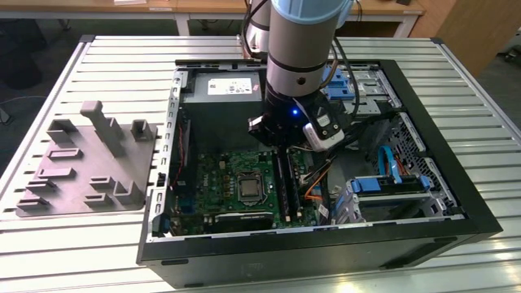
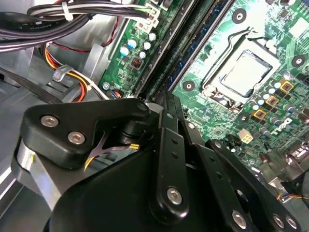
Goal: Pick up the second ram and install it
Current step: 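Press down the second ram until it locks into place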
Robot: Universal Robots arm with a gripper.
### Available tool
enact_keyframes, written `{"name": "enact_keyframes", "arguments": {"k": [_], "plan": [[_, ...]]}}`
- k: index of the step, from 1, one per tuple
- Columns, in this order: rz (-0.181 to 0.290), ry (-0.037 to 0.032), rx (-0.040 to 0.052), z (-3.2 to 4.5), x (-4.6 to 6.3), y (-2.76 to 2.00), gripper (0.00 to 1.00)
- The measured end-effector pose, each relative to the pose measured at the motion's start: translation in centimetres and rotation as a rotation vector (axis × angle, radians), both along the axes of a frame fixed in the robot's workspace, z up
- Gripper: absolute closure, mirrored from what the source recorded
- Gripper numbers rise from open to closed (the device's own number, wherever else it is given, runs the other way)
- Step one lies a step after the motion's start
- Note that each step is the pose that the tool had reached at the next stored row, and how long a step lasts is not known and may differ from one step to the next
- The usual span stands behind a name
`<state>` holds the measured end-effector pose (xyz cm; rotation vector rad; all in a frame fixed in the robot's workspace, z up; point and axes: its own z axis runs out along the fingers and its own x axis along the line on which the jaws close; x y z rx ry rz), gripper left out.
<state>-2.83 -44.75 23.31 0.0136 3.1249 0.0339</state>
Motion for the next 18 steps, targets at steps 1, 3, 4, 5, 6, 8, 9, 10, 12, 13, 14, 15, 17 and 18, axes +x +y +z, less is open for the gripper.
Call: {"name": "enact_keyframes", "arguments": {"k": [1,3,4,5,6,8,9,10,12,13,14,15,17,18], "plan": [[0.000,0.0000,0.0000,-0.03,0.00,0.01,0.90],[0.000,0.0000,0.0001,-0.33,0.00,0.03,0.90],[0.000,0.0000,0.0001,-0.45,0.00,0.04,0.90],[0.000,0.0000,0.0000,-0.46,0.00,0.04,0.90],[0.000,0.0000,-0.0002,-0.46,-0.01,0.04,0.90],[0.000,-0.0001,0.0004,-0.60,0.00,0.07,0.90],[0.000,-0.0001,0.0002,-0.71,0.00,0.08,0.90],[0.000,-0.0001,0.0001,-0.78,0.00,0.09,0.90],[0.000,0.0000,-0.0001,-0.78,0.00,0.09,0.90],[0.000,0.0000,-0.0001,-0.78,0.00,0.09,0.90],[0.000,0.0000,-0.0001,-0.78,0.00,0.09,0.90],[0.000,-0.0001,0.0001,-0.81,0.00,0.09,0.90],[0.000,-0.0002,0.0004,-0.94,0.00,0.10,0.90],[0.000,-0.0001,0.0001,-0.96,0.00,0.09,0.90]]}}
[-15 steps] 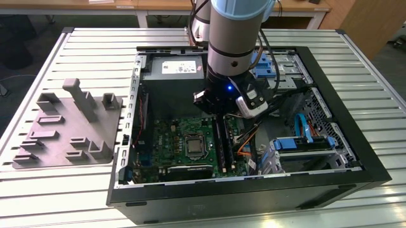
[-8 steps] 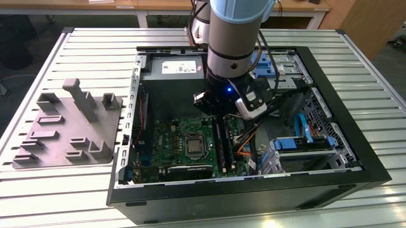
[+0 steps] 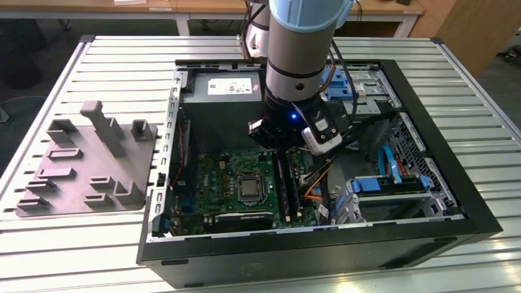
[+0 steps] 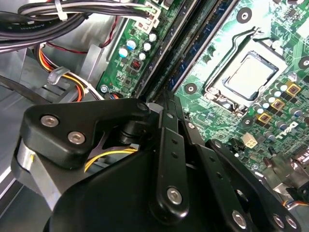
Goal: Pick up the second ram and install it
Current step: 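Press down the second ram until it locks into place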
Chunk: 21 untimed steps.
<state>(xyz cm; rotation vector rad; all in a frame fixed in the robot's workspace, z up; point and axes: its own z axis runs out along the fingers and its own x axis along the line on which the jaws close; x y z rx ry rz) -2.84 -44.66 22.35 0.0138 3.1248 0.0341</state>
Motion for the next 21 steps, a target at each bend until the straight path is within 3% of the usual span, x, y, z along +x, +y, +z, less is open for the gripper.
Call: {"name": "enact_keyframes", "arguments": {"k": [21], "plan": [[0.000,0.0001,-0.0002,-0.59,0.00,0.00,0.90]]}}
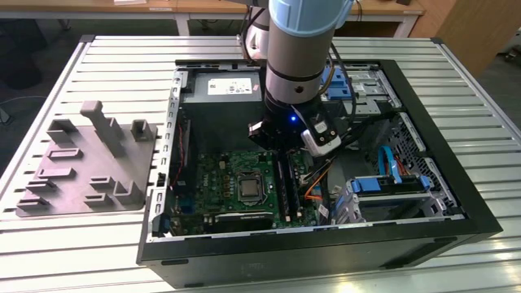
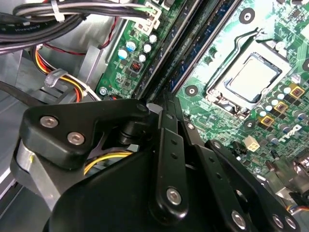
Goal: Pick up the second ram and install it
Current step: 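Press down the second ram until it locks into place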
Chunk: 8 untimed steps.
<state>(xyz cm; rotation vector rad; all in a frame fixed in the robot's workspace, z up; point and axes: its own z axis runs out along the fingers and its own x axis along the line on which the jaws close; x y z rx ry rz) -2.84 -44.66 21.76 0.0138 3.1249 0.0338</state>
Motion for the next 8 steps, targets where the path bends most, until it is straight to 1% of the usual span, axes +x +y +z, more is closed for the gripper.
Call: {"name": "enact_keyframes", "arguments": {"k": [8], "plan": [[0.000,0.0000,-0.0002,-0.09,0.00,0.00,0.90]]}}
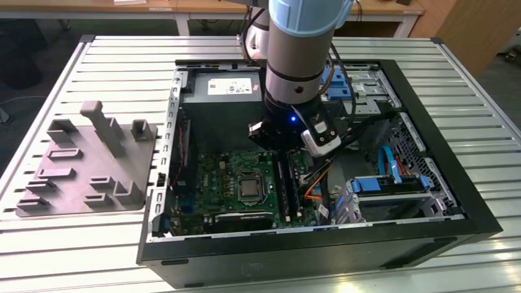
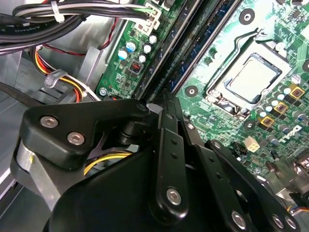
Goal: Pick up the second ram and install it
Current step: 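Press down the second ram until it locks into place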
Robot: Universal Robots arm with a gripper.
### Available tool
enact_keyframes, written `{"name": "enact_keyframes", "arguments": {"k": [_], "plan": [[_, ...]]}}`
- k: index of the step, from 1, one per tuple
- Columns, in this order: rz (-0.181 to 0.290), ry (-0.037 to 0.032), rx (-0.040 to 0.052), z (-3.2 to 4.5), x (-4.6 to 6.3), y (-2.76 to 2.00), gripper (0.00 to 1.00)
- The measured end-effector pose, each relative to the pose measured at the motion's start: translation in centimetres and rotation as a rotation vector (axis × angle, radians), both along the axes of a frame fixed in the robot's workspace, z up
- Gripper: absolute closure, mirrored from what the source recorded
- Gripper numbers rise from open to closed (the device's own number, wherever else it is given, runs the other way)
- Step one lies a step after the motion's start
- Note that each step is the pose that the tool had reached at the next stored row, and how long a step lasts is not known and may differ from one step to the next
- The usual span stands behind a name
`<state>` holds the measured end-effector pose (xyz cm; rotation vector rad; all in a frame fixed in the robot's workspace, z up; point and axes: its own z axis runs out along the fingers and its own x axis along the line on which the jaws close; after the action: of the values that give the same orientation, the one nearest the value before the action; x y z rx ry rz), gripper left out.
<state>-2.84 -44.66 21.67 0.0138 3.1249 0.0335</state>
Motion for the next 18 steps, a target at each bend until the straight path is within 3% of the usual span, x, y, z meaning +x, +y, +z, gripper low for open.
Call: {"name": "enact_keyframes", "arguments": {"k": [2,10,15,18], "plan": [[0.000,-0.0010,0.0023,0.24,0.0,0.03,0.90],[0.000,-0.0002,0.0004,2.42,0.0,0.00,0.90],[0.000,-0.0001,-0.0008,2.80,0.0,-0.07,0.90],[0.000,-0.0001,-0.0017,2.83,0.0,-0.38,0.90]]}}
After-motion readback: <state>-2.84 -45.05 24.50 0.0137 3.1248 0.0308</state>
